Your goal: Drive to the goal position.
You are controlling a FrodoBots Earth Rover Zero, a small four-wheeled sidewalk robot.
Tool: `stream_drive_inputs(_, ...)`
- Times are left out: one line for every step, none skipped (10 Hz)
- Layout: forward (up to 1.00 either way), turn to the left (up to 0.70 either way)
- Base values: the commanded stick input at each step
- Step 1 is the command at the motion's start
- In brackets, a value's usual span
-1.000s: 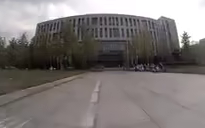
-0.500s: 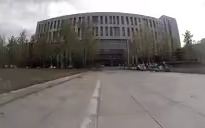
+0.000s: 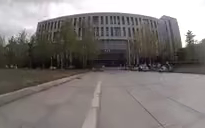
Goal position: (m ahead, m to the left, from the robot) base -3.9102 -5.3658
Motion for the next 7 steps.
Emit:
stream_drive_inputs(1.0, -0.02)
stream_drive_inputs(1.0, -0.02)
stream_drive_inputs(1.0, -0.02)
stream_drive_inputs(1.0, -0.02)
stream_drive_inputs(1.0, -0.03)
stream_drive_inputs(1.0, -0.11)
stream_drive_inputs(1.0, -0.33)
